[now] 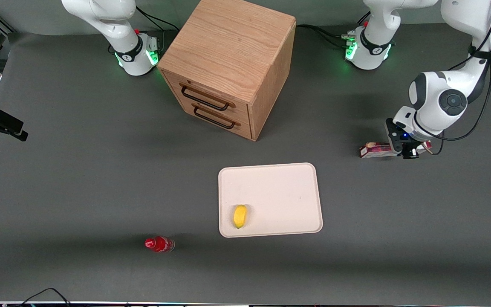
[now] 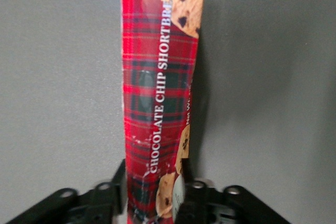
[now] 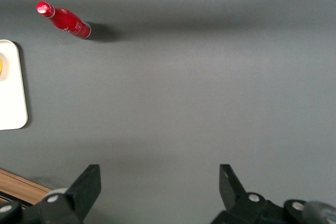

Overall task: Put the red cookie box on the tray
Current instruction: 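Close the left gripper around the middle of the shortbread box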

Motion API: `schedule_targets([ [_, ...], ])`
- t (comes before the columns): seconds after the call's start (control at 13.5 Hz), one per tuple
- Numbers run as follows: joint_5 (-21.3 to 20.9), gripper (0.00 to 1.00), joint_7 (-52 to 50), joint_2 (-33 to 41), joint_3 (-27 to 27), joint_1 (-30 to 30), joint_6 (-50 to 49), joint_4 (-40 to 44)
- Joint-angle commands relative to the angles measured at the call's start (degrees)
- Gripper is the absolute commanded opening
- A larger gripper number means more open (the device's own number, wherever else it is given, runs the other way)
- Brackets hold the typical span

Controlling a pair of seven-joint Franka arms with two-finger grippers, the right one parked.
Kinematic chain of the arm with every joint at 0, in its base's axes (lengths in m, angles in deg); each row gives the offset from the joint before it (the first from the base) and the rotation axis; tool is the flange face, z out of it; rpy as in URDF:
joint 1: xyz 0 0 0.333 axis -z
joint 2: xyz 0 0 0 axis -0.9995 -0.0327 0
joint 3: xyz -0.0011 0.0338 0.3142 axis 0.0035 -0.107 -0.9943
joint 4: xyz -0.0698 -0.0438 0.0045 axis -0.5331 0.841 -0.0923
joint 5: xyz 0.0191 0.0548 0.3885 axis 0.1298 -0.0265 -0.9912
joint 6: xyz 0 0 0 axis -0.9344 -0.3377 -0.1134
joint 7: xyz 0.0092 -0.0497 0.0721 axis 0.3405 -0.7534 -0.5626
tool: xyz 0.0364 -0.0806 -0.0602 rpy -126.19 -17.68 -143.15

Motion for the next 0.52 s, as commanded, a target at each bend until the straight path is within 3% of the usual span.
schedule_targets([
  [0.0,1.09,0.0,1.07,-0.05,-0.16,0.27,0.33,-0.17],
  [0.3,1.09,0.0,1.16,0.56,-0.16,0.27,-1.33,1.4],
  [0.44,1.17,0.0,1.16,1.96,-0.16,0.27,-7.11,5.34],
])
